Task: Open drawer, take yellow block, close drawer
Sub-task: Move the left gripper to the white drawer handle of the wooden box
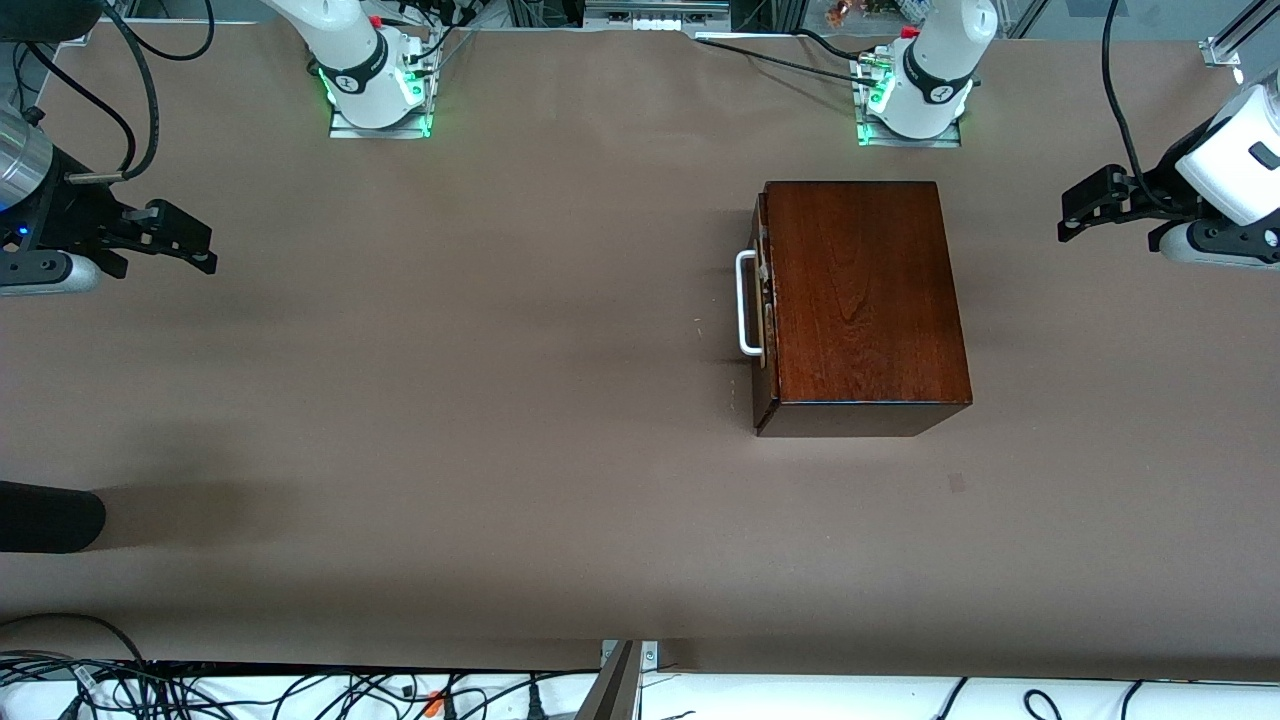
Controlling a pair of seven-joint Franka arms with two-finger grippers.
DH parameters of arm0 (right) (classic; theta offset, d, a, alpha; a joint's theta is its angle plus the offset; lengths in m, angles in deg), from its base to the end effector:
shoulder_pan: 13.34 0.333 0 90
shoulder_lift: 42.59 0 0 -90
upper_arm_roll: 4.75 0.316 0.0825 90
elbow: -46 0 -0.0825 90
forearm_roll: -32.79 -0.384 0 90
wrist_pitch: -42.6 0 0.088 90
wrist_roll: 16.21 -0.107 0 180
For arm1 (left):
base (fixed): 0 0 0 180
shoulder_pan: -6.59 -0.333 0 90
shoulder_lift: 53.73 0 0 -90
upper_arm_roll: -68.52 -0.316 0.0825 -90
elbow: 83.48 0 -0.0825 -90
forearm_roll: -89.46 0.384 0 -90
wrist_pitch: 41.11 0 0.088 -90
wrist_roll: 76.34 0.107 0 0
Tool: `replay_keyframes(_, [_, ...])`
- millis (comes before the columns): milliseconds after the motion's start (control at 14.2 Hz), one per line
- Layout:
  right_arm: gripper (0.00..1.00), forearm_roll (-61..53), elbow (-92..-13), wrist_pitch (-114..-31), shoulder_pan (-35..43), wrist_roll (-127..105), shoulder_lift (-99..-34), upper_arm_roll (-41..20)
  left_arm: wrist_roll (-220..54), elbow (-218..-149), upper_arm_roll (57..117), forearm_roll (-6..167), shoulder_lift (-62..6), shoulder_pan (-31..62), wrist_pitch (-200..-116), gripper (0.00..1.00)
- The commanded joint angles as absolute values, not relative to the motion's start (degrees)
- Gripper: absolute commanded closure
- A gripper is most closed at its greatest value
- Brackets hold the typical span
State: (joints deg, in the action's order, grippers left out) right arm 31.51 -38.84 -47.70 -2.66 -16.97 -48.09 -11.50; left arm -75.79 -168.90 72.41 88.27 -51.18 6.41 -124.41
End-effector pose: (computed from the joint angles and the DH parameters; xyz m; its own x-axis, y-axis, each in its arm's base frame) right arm 0.5829 0.0459 0.6132 0.9984 0.0557 -0.0002 0.0557 -0.9984 -0.0111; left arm 0.5550 -0.0375 0.6273 0.9938 -0.0767 -0.0810 -0.0749 -0.9969 0.0246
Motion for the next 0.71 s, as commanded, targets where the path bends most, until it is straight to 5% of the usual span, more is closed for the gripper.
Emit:
replay_keyframes(0, [0.0, 32.3, -38.9, -47.8, -3.3, -16.8, -47.4, -10.6, -74.7, -170.0, 71.9, 87.5, -52.5, 6.8, -124.6, 0.0])
replay_keyframes(635, [0.0, 32.3, -38.9, -47.8, -3.3, -16.7, -47.4, -10.7, -75.6, -169.4, 73.0, 86.9, -52.0, 7.7, -125.0, 0.0])
